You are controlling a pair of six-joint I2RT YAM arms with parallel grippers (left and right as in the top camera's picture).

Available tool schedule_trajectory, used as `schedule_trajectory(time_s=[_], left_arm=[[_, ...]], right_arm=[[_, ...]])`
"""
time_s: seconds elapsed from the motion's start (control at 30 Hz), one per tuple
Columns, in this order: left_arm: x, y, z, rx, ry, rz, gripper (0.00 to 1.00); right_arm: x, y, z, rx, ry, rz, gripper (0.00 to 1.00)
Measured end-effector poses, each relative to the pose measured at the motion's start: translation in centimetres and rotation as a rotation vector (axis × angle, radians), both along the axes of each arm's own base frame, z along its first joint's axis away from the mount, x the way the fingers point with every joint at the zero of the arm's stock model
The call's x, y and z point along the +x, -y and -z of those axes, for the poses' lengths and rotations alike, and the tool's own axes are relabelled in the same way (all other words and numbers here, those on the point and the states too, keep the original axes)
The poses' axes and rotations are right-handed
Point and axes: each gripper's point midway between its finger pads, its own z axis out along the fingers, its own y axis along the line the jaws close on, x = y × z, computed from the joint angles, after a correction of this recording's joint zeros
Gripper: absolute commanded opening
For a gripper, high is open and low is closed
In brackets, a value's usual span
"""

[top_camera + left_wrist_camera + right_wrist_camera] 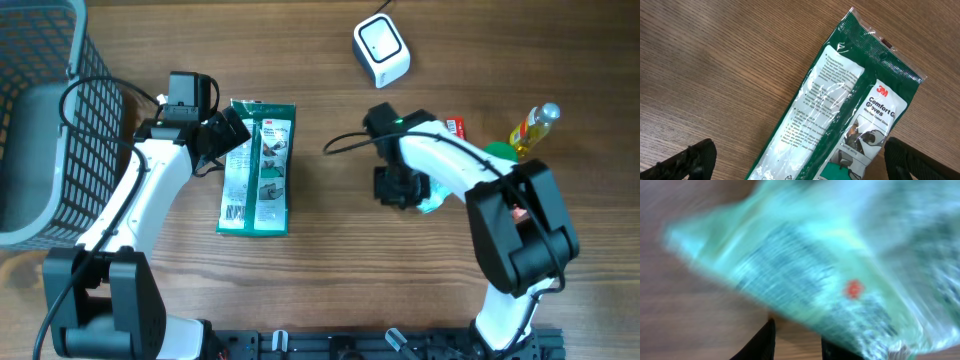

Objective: Scan the item barcode

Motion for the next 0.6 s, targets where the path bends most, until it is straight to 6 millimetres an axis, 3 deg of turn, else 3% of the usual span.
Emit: schedule_trajectory(time_s=[0.2,0.3,0.47,0.6], left_arm=[[0.0,0.0,0.0,0.000,0.000,0.000,1.00],[0.0,0.0,0.0,0.000,0.000,0.000,1.00],[0.0,0.0,0.0,0.000,0.000,0.000,1.00],[0.0,0.0,0.0,0.000,0.000,0.000,1.00]], right_arm=[[2.3,5.2,0.0,-0.016,0.031,0.183,0.35],[2.8,5.8,0.0,0.022,0.030,0.209,0.35],[1.7,2.6,-0.1,0.168,-0.031,0.135,0.35],[3.1,0.0,0.0,0.233,0.039,0.069,0.38]])
